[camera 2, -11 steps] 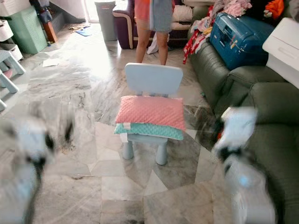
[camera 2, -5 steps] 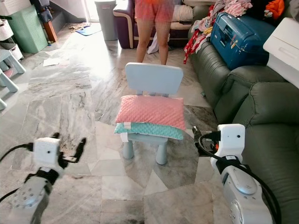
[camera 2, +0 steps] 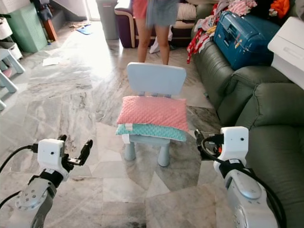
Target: Move the pillow to the sofa
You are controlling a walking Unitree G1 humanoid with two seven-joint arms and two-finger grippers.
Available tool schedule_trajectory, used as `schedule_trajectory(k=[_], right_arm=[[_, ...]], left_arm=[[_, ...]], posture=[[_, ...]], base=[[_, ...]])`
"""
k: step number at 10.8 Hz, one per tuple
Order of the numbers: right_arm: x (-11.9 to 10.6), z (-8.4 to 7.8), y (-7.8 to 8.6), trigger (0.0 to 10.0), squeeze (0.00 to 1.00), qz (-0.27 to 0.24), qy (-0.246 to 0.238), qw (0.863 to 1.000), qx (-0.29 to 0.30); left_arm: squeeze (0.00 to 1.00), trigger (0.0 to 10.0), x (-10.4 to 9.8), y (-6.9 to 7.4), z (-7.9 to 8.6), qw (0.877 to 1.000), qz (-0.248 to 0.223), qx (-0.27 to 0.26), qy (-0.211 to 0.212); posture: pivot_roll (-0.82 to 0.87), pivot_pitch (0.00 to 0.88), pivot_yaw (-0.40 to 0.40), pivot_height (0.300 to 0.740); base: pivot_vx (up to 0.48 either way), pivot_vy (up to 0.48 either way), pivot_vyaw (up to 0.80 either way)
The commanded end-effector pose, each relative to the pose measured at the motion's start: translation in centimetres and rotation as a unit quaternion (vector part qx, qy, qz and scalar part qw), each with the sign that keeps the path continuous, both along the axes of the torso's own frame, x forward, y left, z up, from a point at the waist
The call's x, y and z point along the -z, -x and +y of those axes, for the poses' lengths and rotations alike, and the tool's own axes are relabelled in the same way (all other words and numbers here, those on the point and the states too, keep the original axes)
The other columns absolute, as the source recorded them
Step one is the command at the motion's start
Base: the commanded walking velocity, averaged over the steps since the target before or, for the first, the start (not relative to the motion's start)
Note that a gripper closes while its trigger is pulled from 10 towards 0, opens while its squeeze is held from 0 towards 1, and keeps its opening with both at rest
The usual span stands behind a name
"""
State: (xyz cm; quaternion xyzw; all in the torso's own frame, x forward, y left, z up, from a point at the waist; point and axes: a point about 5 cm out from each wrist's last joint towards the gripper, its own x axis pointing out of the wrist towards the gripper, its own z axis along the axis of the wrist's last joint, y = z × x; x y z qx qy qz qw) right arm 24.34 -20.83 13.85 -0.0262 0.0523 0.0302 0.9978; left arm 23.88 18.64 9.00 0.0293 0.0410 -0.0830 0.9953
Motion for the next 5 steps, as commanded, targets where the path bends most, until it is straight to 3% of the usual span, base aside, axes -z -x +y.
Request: schedule_trajectory(k=[1, 5], right_arm=[[-0.32, 0.36, 0.14, 10.0, 0.0, -0.003, 0.0, 1.0, -0.01], [-0.62, 0.57, -0.02, 10.0, 0.0, -0.008, 0.005, 1.0, -0.018]], left_arm=[[0.0, 10.0, -0.17, 0.15, -0.22, 1.0, 0.001, 0.009, 0.003], [0.0, 10.0, -0.02, 0.25, -0.52, 1.0, 0.009, 0.017, 0.01]], posture=[[-0.22, 0.101, -0.019, 0.74], [-0.23, 0.101, -0.018, 0.74]], base=[[0.379, 0.0, 0.0], [0.434, 0.0, 0.0]])
